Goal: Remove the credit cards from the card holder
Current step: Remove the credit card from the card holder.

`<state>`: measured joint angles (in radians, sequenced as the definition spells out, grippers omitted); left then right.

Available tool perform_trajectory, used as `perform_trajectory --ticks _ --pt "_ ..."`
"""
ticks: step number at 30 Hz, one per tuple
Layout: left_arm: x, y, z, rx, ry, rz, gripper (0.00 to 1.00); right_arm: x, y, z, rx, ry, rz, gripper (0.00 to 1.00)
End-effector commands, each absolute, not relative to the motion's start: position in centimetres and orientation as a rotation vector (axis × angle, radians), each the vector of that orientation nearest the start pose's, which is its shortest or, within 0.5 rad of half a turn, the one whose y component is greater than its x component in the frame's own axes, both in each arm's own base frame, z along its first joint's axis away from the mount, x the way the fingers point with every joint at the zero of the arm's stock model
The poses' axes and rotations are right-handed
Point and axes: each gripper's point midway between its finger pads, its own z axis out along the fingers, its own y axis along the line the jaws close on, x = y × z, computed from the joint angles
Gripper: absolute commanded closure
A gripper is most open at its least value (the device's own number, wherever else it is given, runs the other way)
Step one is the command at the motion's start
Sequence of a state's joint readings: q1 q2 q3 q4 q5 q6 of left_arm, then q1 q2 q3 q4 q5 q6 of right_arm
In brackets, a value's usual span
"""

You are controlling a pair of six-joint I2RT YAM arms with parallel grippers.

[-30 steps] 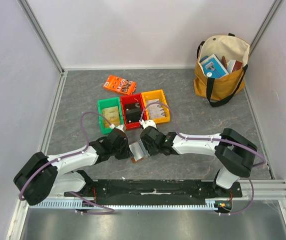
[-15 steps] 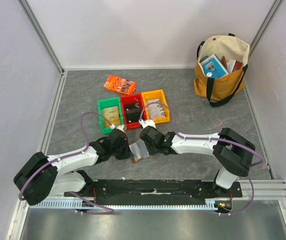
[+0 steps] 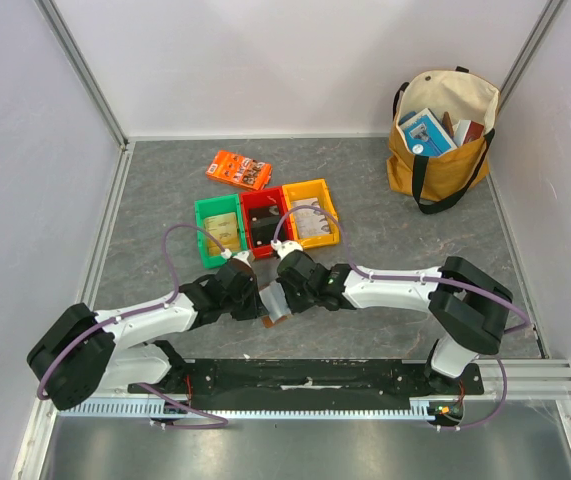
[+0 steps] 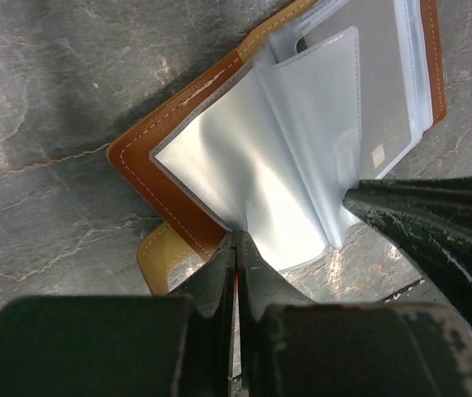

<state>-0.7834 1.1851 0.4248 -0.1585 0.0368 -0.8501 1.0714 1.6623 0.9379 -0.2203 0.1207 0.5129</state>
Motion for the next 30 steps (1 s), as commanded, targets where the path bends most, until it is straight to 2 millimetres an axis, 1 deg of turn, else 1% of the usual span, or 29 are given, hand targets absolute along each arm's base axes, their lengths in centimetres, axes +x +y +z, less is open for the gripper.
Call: perform_trajectory --ticks 1,3,4,7,9,11,15,16,19,21,23,26,30 --pt "16.2 -21.9 2.0 -0.119 2.63 -0.711 0.95 18.1 37.1 7.0 -0.682 2.391 0.709 0.97" --pt "16.4 -21.7 2.5 -0.142 2.603 -0.72 0.95 18.0 37.7 7.4 -0.69 2.371 0.751 0.98" --pt "16.5 -21.6 2.5 -0.157 2.592 -0.719 0.95 17.5 38.2 7.7 -0.714 2.362 0.798 0.98" --pt "16.9 -21.0 3.3 -0.205 2.542 -0.711 0.94 16.8 39.1 7.9 -0.772 2.354 0.864 0.97" --pt "17.1 -20.3 3.9 -0.254 2.51 -0.7 0.9 16.3 39.4 7.2 -0.804 2.371 0.881 0.96" --pt "17.3 -19.6 4.5 -0.312 2.467 -0.693 0.86 15.8 39.8 6.7 -0.841 2.381 0.899 0.93" --pt "18.0 -17.8 6.7 -0.434 2.33 -0.708 0.76 14.6 40.0 5.1 -0.918 2.424 0.916 0.82" --pt "18.0 -17.4 7.3 -0.454 2.299 -0.72 0.75 14.3 40.2 4.9 -0.938 2.43 0.921 0.77" --pt "18.2 -16.7 8.9 -0.494 2.221 -0.752 0.7 13.5 40.8 4.6 -0.99 2.43 0.936 0.66" --pt "18.2 -16.5 9.9 -0.502 2.181 -0.78 0.69 13.4 41.0 4.7 -1.005 2.424 0.94 0.59" --pt "18.2 -16.6 10.7 -0.499 2.165 -0.808 0.69 13.6 41.1 5.4 -1.005 2.405 0.941 0.53" --pt "18.1 -17.4 11.6 -0.466 2.173 -0.838 0.68 14.0 40.9 7.2 -1.007 2.36 0.926 0.47" --pt "18.5 -18.7 12.6 -0.434 2.187 -0.873 0.69 15.4 39.5 9.2 -1.01 2.317 0.797 0.44"
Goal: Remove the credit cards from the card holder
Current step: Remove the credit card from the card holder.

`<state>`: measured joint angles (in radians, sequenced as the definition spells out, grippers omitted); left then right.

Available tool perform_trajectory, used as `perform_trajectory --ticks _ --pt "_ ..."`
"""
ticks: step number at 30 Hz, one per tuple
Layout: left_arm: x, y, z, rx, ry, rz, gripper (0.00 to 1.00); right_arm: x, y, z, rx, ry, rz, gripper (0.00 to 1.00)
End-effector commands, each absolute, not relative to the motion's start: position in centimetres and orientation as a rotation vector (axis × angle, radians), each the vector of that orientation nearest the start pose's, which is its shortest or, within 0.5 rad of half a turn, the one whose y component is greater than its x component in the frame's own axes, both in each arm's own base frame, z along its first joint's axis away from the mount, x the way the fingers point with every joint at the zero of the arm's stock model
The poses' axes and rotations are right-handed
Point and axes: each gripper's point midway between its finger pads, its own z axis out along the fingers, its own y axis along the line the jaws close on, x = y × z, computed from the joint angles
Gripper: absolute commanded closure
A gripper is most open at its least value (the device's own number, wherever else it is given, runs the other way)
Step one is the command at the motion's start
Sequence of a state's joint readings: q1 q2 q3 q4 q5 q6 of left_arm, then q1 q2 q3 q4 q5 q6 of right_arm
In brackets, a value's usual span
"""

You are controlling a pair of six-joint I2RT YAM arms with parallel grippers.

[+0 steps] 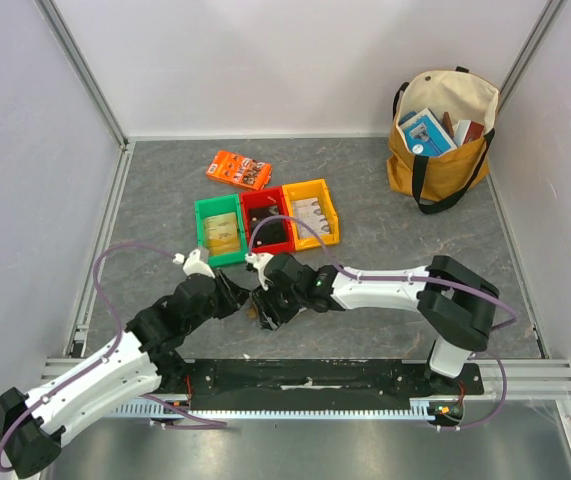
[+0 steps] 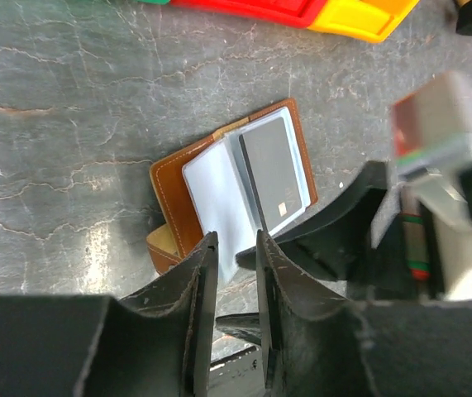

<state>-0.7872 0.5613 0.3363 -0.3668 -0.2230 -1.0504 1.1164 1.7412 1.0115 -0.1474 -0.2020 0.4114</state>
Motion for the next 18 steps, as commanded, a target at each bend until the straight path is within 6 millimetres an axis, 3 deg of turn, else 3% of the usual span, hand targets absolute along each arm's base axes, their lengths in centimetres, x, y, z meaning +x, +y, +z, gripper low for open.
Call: perform_trajectory --ticks 1,9,13,18 --pt "18.7 -19.2 12.9 -0.426 2.186 -0.887 0.69 16.0 38.8 9.5 -0.997 2.313 0.756 0.44" --pt "20.5 -22.8 15.6 -0.343 2.166 -0.985 0.69 19.8 33.5 10.4 -0.842 2.341 0.655 0.44" --pt "21.0 -24.7 14.1 -0.283 2.252 -0.968 0.69 22.1 31.4 9.3 -0.719 2.383 0.655 0.55" --pt "21.1 -25.9 10.9 -0.319 2.317 -0.989 0.69 22.8 31.5 7.7 -0.664 2.398 0.744 0.65"
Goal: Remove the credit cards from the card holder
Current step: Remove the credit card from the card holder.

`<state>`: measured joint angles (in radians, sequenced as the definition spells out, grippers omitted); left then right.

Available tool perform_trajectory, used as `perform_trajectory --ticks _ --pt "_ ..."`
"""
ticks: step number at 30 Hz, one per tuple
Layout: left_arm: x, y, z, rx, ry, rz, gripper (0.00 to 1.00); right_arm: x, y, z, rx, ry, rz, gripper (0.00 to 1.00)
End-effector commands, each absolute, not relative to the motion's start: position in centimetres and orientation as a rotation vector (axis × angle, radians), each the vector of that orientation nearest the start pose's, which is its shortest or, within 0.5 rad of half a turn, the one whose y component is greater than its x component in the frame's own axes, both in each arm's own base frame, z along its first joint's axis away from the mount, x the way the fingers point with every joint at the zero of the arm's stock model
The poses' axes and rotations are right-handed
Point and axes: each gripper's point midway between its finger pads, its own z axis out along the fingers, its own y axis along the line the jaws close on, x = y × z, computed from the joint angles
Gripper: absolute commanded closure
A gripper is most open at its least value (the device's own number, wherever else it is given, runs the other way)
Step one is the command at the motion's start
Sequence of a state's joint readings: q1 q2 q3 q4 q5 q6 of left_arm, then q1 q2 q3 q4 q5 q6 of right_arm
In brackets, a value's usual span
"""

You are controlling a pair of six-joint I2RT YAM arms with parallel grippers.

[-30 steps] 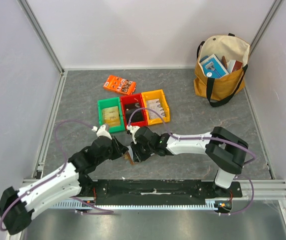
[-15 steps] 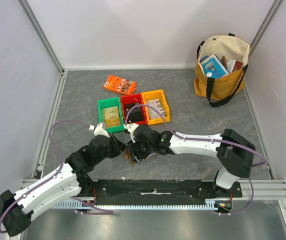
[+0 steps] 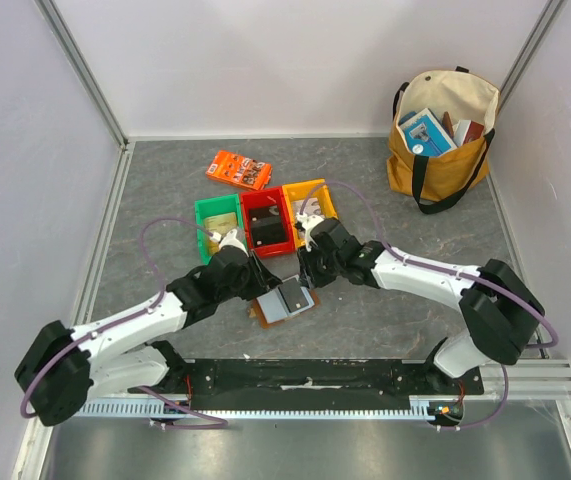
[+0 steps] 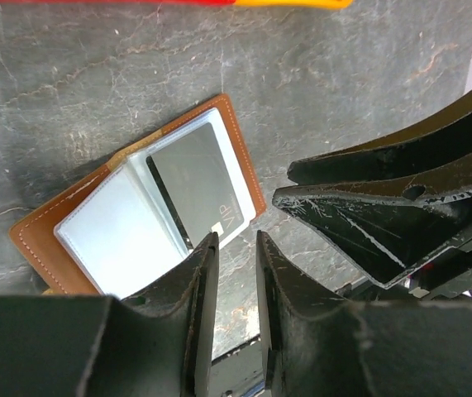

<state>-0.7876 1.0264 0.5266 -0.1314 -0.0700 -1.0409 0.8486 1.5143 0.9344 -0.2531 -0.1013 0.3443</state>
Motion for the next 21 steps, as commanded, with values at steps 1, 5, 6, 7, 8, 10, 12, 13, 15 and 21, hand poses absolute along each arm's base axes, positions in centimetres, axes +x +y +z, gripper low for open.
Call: perform_trajectory --ticks 1,5,6,7,8,10,12,13,15,21 --pt "21.3 -26.1 10.7 -0.328 2.298 -1.01 0.69 22.9 31.5 7.3 -0.657 2.407 0.756 0.67" --pt "21.4 -25.8 9.1 -0.38 2.288 -1.016 0.7 23.0 31.5 5.7 -0.646 2.424 0.766 0.73" --pt "21.3 -25.7 8.7 -0.382 2.295 -1.01 0.7 23.1 31.4 5.4 -0.647 2.428 0.764 0.75" --pt "21.1 -25.7 8.1 -0.38 2.307 -1.005 0.7 23.1 31.4 5.0 -0.649 2.433 0.759 0.77" --pt "21.1 -25.7 7.7 -0.379 2.313 -1.004 0.7 23.0 31.3 4.6 -0.65 2.442 0.758 0.79" --pt "20.7 -25.7 6.8 -0.376 2.332 -1.007 0.7 22.7 31.2 3.9 -0.659 2.456 0.762 0.82" --pt "20.2 -25.4 5.7 -0.398 2.356 -1.008 0.7 22.5 31.1 3.2 -0.664 2.468 0.766 0.87" --pt "19.9 -25.3 5.3 -0.403 2.362 -1.014 0.7 22.3 31.0 2.8 -0.668 2.479 0.761 0.88" --pt "19.7 -25.0 4.7 -0.411 2.363 -1.014 0.7 21.9 30.7 1.9 -0.667 2.506 0.757 0.91" --pt "18.8 -25.0 3.9 -0.387 2.356 -1.067 0.7 20.8 30.6 0.7 -0.653 2.531 0.808 0.93"
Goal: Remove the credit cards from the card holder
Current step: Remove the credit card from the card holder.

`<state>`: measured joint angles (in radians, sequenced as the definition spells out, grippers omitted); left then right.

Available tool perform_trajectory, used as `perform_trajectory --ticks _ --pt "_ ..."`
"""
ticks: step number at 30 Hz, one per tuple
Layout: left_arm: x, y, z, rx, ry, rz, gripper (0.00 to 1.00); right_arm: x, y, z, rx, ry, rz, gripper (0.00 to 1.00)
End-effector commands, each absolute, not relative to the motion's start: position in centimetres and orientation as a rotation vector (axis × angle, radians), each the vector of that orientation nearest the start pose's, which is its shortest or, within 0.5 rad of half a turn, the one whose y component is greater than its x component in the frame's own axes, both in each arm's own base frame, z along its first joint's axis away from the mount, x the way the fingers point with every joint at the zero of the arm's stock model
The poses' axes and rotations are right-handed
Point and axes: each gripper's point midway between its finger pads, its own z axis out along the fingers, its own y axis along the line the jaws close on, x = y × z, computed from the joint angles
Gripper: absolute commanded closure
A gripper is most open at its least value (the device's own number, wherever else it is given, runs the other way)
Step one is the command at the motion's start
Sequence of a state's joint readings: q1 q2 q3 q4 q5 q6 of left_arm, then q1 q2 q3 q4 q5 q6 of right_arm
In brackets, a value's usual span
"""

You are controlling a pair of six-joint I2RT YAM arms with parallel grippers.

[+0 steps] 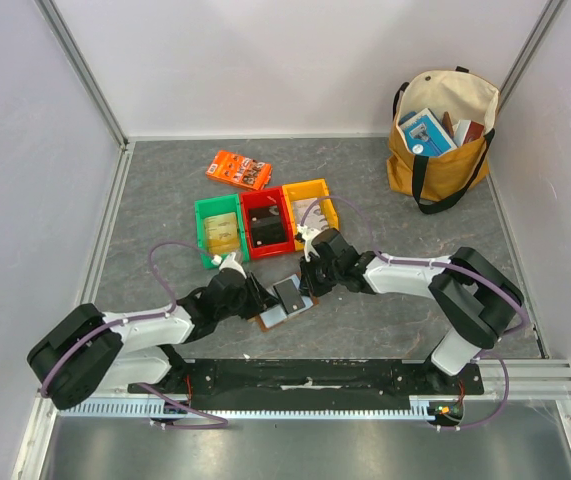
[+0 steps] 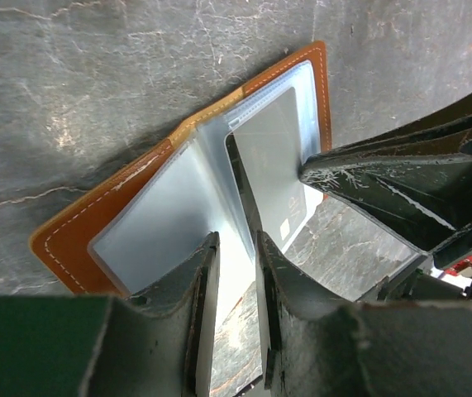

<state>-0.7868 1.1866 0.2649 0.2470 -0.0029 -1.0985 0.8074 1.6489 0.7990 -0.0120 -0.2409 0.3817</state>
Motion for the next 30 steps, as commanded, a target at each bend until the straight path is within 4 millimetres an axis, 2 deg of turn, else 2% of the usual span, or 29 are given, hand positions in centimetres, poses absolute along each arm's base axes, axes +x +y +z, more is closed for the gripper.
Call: perform_trajectory --ticks 1,10,14,19,30 --pt "18.6 -25.0 3.7 -0.379 2.36 -1.073 0.7 20.7 30.5 0.6 -0.646 2.536 0.81 0.93" --pt "18.1 -26.2 3.2 -0.392 2.36 -1.181 0.74 20.5 30.2 0.5 -0.639 2.541 0.806 0.93" --pt "18.0 -25.8 3.2 -0.421 2.334 -1.202 0.79 20.4 30.2 0.4 -0.636 2.545 0.803 0.93" --pt "18.0 -25.4 3.7 -0.427 2.294 -1.22 0.8 20.4 30.1 0.3 -0.636 2.548 0.8 0.93" --pt "17.8 -25.6 3.9 -0.425 2.277 -1.258 0.88 20.3 30.1 0.1 -0.637 2.553 0.799 0.93"
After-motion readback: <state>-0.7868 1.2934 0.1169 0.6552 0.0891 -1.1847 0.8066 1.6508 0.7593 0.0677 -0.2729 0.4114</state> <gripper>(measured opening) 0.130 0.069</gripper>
